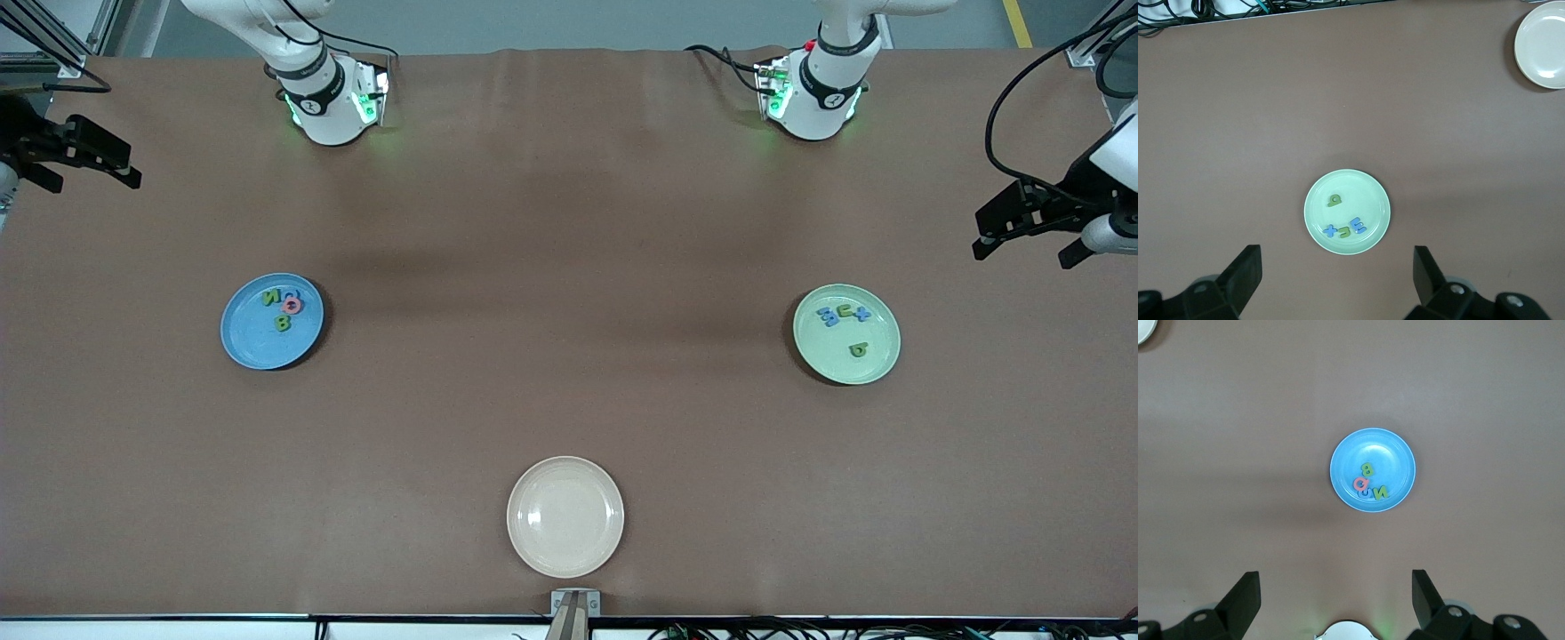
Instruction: Sort uppercase to blue plate, lowercase to green plate
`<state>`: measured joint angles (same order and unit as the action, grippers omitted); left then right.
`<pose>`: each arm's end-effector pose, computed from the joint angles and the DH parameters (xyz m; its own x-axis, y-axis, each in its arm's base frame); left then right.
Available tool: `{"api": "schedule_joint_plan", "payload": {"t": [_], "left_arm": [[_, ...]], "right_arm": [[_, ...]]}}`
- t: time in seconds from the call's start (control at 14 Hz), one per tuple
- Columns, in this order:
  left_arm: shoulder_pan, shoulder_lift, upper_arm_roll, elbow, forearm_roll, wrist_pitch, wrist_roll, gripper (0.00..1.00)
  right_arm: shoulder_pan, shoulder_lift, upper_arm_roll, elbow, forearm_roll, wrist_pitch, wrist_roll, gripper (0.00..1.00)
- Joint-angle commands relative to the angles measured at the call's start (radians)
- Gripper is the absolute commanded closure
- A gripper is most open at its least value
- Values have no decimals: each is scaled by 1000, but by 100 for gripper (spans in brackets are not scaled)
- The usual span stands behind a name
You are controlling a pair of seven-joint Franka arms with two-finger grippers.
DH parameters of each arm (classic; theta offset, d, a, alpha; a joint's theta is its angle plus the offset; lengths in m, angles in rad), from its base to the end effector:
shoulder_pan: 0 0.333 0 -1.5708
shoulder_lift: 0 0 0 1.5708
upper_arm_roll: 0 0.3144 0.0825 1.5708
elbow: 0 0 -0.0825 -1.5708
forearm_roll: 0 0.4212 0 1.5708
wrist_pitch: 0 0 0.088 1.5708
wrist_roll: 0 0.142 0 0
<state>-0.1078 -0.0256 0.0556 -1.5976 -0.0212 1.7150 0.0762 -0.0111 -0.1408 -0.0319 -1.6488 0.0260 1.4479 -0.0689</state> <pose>0.6021 -0.0338 0.6034 0.9818 -0.1243 0.1437 -0.1273 -0.9918 0.0117 0.5317 -0.0200 0.6176 0.9979 0.0297 -0.0578 0.0277 -0.9990 -0.0345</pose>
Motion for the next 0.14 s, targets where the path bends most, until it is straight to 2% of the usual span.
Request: {"api": "schedule_joint_plan", "payload": {"t": [0.0,0.07], "left_arm": [[-1,-16,-2,-1,7,1,7,0],[-1,-16,-2,1,7,1,-7,0]], "right_arm": [[-23,-29,15,-29,-9,22,6,0],[-23,-31,15,-29,-9,23,9,0]]}}
